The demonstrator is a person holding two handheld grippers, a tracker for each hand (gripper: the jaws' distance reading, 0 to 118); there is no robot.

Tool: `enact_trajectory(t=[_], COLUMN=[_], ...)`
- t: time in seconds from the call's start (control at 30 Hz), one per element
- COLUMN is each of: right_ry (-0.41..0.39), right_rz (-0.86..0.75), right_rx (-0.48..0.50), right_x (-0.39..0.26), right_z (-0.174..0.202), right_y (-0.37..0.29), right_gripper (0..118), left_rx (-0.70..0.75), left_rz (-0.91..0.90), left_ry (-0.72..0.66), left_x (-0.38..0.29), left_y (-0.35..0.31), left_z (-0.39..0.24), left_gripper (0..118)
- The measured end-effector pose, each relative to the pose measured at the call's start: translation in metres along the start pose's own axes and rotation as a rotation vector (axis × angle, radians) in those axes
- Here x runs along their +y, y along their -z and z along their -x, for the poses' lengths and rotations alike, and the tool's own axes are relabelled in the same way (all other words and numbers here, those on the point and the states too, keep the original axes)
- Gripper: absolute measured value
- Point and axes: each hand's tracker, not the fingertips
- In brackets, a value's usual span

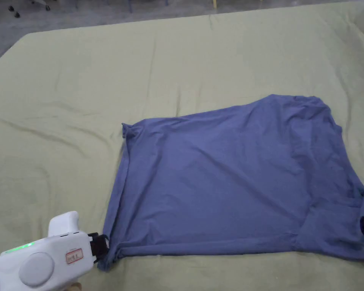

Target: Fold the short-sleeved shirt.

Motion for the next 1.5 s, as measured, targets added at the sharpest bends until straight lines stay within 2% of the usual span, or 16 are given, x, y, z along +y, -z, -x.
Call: enact_trajectory(t=[0.03,0.07,0.1,0.3,0.4,0.5,0.6,0.63,0.67,0.7,0.87,1.0,1.07,1.1,1.3,1.5], right_ry=[-0.005,-0.016,-0.031,-0.007,-0.027,-0.118,-0.058,0.006,0.049,0.08,0.076,0.172,0.193,0.184,0.304,0.251], right_rz=[-0.009,-0.009,-0.005,0.017,0.065,0.107,0.093,0.103,0.117,0.147,0.232,0.267,0.187,0.164,0.017,-0.07], right_rx=[-0.006,-0.02,-0.045,-0.09,-0.164,-0.28,-0.208,-0.162,-0.153,-0.183,-0.226,-0.089,-0.035,-0.036,0.046,-0.011], right_x=[0.003,0.003,0.002,0.014,0.013,0.016,0.02,0.023,0.025,0.024,0.012,-0.005,-0.005,-0.004,0.041,0.137], right_z=[-0.006,-0.008,-0.011,-0.027,-0.038,-0.041,-0.063,-0.073,-0.08,-0.082,-0.083,-0.09,-0.087,-0.083,-0.08,-0.072], right_y=[-0.007,-0.006,-0.004,-0.003,0.007,0.014,0.024,0.028,0.03,0.034,0.047,0.062,0.056,0.052,0.038,0.066], right_gripper=[2,2,2,2,2,2,4,28,84,118,116,110,60,7,6,6], left_rx=[0.033,0.081,0.133,0.091,0.146,0.2,-0.049,-0.052,-0.036,-0.027,-0.051,-0.072,-0.078,-0.077,-0.145,-0.193], left_rz=[-0.003,0.005,0.059,0.193,0.168,0.061,0.035,0.041,0.038,0.026,0.005,0.002,0.006,0.005,-0.011,-0.078], left_ry=[0.029,0.071,0.112,0.148,0.162,0.214,0.01,0.02,0.051,0.066,0.028,-0.02,-0.044,-0.055,-0.18,-0.233], left_x=[0.003,0.007,0.003,0.002,0.003,0.001,0.009,0.015,0.018,0.021,0.022,0.027,0.026,0.027,0.044,0.111], left_y=[0.005,0.011,0.035,0.075,0.074,0.046,0.028,0.029,0.026,0.023,0.01,0.011,0.013,0.013,0.017,0.029], left_z=[0.004,0.008,0.008,-0.007,-0.012,-0.035,-0.027,-0.027,-0.028,-0.03,-0.039,-0.027,-0.023,-0.023,-0.017,-0.029], left_gripper=[5,50,118,114,72,1,1,1,1,1,1,1,1,1,1,1])
